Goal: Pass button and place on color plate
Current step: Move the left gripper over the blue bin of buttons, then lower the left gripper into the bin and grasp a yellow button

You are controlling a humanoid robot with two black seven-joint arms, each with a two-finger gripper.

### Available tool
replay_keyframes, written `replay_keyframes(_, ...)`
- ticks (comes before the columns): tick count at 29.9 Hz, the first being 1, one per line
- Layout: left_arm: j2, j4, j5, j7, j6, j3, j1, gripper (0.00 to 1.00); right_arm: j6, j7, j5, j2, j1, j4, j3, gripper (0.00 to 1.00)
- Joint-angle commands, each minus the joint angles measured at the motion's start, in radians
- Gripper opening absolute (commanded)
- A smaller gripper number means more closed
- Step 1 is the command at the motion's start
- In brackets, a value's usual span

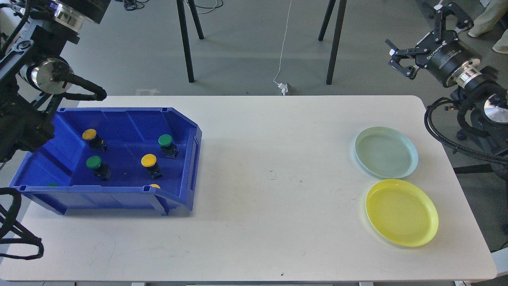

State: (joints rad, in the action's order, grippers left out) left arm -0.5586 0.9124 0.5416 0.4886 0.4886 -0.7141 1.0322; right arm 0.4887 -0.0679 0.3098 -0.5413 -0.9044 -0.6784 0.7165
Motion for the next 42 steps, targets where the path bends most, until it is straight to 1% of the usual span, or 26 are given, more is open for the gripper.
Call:
replay_keyframes(1,-0.166,0.095,0.289,0.000,0.000,0.346,0.141,0.97,0.000,0.000,0.000,-0.031,0.007,0.000,0.000,1.00)
replay_keyframes(3,-0.239,0.152,0.455,0.000,0.000,0.569,0.239,0.97,0.000,0.000,0.000,-0.037,0.025,0.002,0.001,1.00)
replay_keyframes(5,-0.250,0.174,0.596,0.000,0.000,0.756,0.336,0.97,0.000,0.000,0.000,-0.040,0.038,0.003,0.001,1.00)
replay_keyframes(7,-0.251,0.183,0.697,0.000,0.000,0.893,0.388,0.97,0.000,0.000,0.000,-0.040,0.050,0.010,0.001,1.00)
replay_keyframes(9,-0.251,0.194,0.779,0.000,0.000,0.965,0.397,0.98,0.000,0.000,0.000,-0.040,0.058,0.011,0.001,1.00)
replay_keyframes(12,-0.244,0.203,0.921,0.000,0.000,1.036,0.399,0.98,0.000,0.002,0.000,-0.040,0.068,0.011,0.001,1.00)
replay_keyframes(15,-0.219,0.197,0.974,0.000,0.000,1.120,0.399,0.98,0.000,0.002,0.000,-0.040,0.071,0.013,0.001,1.00)
replay_keyframes(17,-0.189,0.180,0.980,0.000,0.000,1.148,0.393,0.98,0.000,0.002,0.000,-0.040,0.073,0.019,0.001,1.00)
replay_keyframes(20,-0.166,0.122,0.980,0.000,0.000,1.153,0.378,0.98,0.000,0.002,0.000,-0.040,0.076,0.026,0.001,1.00)
replay_keyframes(29,-0.055,-0.050,0.980,0.000,0.000,1.151,0.243,0.98,0.000,0.002,0.000,-0.040,0.087,0.026,0.001,1.00)
replay_keyframes(36,-0.038,-0.079,0.980,0.000,0.000,1.151,0.213,0.98,0.000,0.002,0.000,-0.048,0.094,0.026,0.001,1.00)
replay_keyframes(42,0.000,-0.138,0.980,0.000,0.000,1.150,0.175,0.98,0.000,0.004,0.000,-0.048,0.105,0.026,0.001,1.00)
